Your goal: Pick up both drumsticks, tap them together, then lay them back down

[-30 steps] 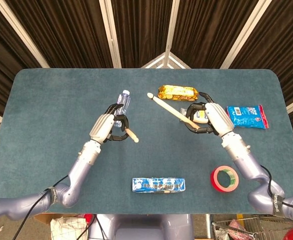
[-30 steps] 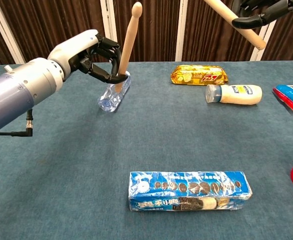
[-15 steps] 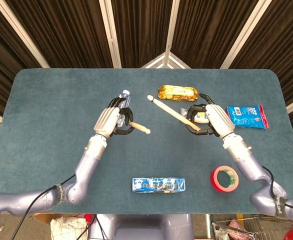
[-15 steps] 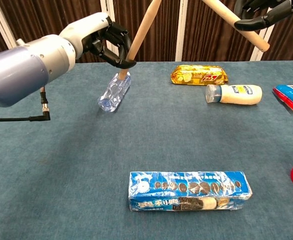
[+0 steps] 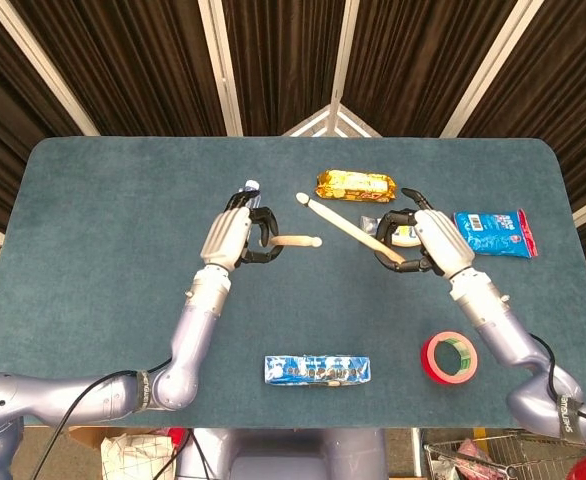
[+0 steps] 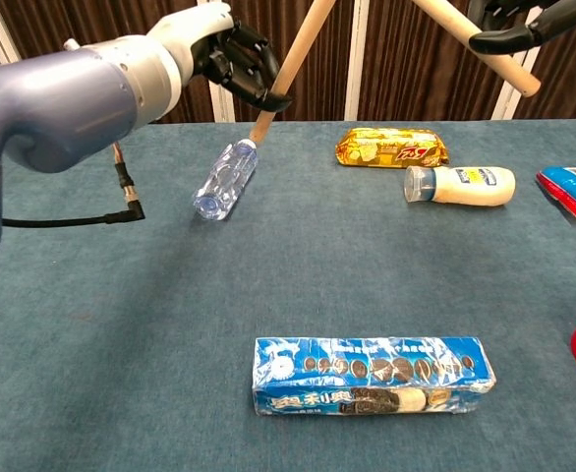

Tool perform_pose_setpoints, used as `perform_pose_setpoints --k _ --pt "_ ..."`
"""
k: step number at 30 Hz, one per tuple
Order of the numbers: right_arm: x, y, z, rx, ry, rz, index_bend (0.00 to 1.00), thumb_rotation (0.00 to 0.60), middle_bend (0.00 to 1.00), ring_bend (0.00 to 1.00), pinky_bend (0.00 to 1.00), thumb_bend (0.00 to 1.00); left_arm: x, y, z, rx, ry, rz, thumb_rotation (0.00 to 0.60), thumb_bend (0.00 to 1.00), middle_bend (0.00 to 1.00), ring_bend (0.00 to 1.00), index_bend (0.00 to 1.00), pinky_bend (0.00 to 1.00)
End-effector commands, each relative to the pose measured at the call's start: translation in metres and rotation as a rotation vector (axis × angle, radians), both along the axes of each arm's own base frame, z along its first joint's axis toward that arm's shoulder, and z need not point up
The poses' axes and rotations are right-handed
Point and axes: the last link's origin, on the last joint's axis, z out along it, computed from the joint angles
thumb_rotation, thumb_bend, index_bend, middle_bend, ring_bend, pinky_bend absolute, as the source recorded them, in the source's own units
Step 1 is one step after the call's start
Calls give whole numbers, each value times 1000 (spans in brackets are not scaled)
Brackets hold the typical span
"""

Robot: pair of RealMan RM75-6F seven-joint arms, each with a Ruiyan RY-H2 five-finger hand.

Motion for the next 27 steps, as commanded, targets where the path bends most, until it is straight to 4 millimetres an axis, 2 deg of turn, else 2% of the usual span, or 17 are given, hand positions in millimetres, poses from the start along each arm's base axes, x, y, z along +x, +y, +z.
perform_pose_setpoints --k 1,8,13,27 --pt "1 1 0 3 6 4 811 600 660 458 14 456 5 -2 1 -4 -18 1 600 403 692 117 681 0" --pt "6 7 -2 18 12 27 812 600 660 458 14 456 13 -1 9 24 -6 0 600 403 692 117 681 0" --pt "19 13 -3 35 -1 58 812 600 660 458 14 456 14 -5 11 25 7 5 600 403 692 117 681 0" --pt "36 13 -15 47 92 32 812 600 661 458 14 456 22 -14 -1 -5 18 -17 600 403 694 117 682 0"
